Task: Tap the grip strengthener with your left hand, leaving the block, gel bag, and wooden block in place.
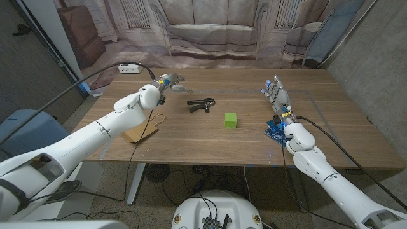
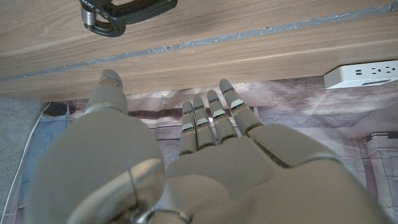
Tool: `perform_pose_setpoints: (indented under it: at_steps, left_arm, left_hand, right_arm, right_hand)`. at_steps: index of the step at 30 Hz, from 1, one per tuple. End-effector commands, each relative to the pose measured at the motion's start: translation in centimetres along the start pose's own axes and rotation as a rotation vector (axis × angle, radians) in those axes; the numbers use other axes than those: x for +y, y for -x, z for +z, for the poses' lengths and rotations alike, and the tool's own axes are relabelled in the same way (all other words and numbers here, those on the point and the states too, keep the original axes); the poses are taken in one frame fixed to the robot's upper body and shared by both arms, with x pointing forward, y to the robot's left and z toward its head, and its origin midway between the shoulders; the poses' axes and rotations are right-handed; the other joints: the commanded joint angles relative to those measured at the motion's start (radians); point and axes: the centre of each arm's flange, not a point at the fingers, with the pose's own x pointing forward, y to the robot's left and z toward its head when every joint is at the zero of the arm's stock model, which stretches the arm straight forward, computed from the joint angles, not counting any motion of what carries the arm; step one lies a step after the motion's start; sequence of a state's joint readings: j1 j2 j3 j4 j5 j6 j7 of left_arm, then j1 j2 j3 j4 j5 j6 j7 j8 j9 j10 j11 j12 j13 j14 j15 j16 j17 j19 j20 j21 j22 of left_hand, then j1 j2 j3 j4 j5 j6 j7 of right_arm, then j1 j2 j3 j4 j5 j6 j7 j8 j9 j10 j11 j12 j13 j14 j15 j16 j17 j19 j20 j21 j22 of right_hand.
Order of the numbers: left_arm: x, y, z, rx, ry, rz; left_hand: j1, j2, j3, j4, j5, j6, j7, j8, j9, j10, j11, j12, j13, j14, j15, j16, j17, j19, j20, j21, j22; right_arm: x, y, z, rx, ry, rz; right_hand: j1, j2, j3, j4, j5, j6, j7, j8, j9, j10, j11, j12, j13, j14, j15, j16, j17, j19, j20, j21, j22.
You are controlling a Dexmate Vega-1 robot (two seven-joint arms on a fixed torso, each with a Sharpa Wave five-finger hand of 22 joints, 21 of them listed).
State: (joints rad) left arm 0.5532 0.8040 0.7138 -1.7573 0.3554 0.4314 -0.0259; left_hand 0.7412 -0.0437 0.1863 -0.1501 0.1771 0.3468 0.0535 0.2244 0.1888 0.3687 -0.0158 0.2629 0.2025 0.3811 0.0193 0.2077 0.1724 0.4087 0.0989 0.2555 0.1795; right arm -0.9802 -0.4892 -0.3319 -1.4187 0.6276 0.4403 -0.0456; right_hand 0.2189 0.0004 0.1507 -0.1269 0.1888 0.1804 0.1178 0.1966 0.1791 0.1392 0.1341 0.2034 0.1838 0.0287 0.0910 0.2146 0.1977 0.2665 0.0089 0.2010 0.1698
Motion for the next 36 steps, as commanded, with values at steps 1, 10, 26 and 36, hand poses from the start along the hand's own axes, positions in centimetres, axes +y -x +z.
perform_pose_setpoints:
  at_steps: [1, 10, 26, 36]
  left_arm:
    - [0.4, -1.0, 0.7, -0.006, -0.103, -0.086]
    - [0.9, -1.9, 1.3, -0.023, -0.204, -0.172]
    - [0.3, -3.2, 2.9, -0.054, -0.315, -0.258]
    - [-0.8, -3.8, 3.7, -0.067, -0.368, -0.299]
  left_hand:
    - [0.014, -0.006, 0.002, 0.003, 0.003, 0.011, 0.0, 0.001, 0.002, 0.013, 0.003, 0.003, 0.004, 0.017, 0.0, -0.001, 0.002, 0.029, 0.004, 0.01, 0.002]
    - [0.067, 0.01, 0.021, -0.01, 0.007, -0.044, 0.014, -0.025, 0.004, -0.033, 0.017, -0.023, 0.006, -0.003, 0.009, -0.017, 0.002, 0.033, 0.01, 0.0, 0.001]
    - [0.102, 0.013, 0.023, -0.004, 0.009, -0.053, -0.002, -0.024, 0.007, -0.04, 0.001, -0.03, 0.012, -0.011, 0.006, -0.02, 0.003, 0.031, 0.009, -0.016, 0.002]
    - [0.094, 0.002, 0.01, 0.005, 0.007, -0.037, -0.019, -0.019, 0.008, -0.032, -0.016, -0.028, 0.014, 0.01, -0.006, -0.014, 0.004, 0.041, 0.006, -0.019, 0.003]
  right_arm:
    - [-0.2, 0.1, 0.1, 0.001, 0.0, -0.006]
    - [-0.3, -0.1, 0.3, -0.005, 0.004, -0.006]
    - [-0.4, -0.3, 0.3, -0.01, -0.009, -0.012]
    - [-0.3, -0.3, 0.2, -0.009, -0.007, -0.01]
  right_hand:
    - [0.011, -0.002, 0.004, -0.001, 0.002, 0.011, 0.0, -0.002, 0.005, 0.008, 0.002, -0.004, 0.002, 0.007, 0.003, 0.002, 0.005, 0.005, 0.002, 0.0, 0.002]
    - [0.01, -0.001, 0.003, 0.0, 0.002, 0.01, -0.002, -0.002, 0.005, 0.007, 0.001, -0.005, 0.002, 0.007, 0.004, 0.001, 0.006, 0.004, 0.003, -0.001, 0.002]
    - [0.01, -0.001, 0.002, 0.0, 0.002, 0.01, -0.003, -0.003, 0.005, 0.006, 0.0, -0.006, 0.002, 0.008, 0.004, 0.0, 0.006, 0.004, 0.005, -0.002, 0.002]
    - [0.011, -0.001, 0.002, 0.0, 0.002, 0.009, -0.003, -0.003, 0.005, 0.006, -0.001, -0.007, 0.002, 0.01, 0.006, 0.0, 0.006, 0.005, 0.007, -0.003, 0.002]
